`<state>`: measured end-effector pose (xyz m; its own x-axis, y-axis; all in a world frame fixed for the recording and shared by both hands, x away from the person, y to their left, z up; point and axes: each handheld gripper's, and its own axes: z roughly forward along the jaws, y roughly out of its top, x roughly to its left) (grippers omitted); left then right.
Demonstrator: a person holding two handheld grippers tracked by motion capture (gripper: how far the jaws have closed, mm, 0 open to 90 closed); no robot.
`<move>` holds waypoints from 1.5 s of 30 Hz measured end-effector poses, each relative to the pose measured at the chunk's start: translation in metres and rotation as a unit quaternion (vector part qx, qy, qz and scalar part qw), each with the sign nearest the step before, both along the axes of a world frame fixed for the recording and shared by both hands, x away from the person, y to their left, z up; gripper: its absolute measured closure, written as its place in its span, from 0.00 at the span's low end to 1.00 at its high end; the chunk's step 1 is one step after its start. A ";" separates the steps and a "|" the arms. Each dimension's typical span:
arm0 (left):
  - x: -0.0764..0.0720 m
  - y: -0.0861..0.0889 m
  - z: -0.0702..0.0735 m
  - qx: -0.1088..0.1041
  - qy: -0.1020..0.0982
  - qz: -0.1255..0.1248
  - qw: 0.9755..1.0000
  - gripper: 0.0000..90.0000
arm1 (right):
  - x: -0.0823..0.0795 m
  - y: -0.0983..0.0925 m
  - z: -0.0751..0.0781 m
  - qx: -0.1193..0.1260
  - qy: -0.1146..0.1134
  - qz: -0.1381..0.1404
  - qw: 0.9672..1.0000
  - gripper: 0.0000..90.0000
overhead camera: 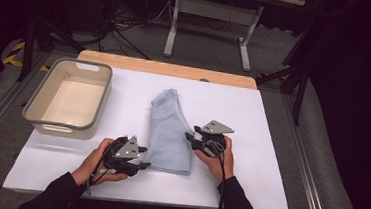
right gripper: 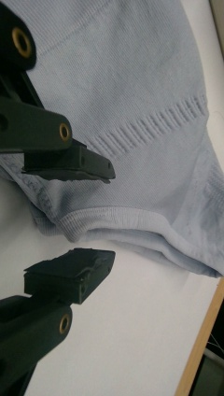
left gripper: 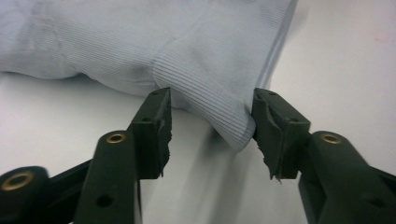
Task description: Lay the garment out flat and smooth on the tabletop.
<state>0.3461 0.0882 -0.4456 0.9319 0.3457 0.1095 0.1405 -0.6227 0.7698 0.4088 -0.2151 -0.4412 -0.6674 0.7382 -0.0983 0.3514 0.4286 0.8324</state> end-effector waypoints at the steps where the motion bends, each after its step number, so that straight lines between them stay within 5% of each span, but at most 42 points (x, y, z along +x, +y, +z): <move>1: -0.001 0.002 0.002 -0.005 -0.005 0.002 1.000 0.52 | -0.001 0.000 0.001 0.001 -0.005 0.000 1.000 0.60; 18: 0.000 0.016 0.013 -0.067 -0.058 0.037 0.995 0.40 | -0.015 0.003 0.015 0.006 -0.050 0.015 0.999 0.48; 29: -0.003 0.023 0.015 -0.077 -0.096 0.051 0.991 0.27 | -0.025 -0.002 0.023 0.017 -0.077 0.023 0.997 0.34; 45: -0.003 0.039 0.014 -0.082 -0.107 0.070 0.988 0.17 | -0.046 -0.001 0.023 -0.008 -0.110 0.051 0.993 0.24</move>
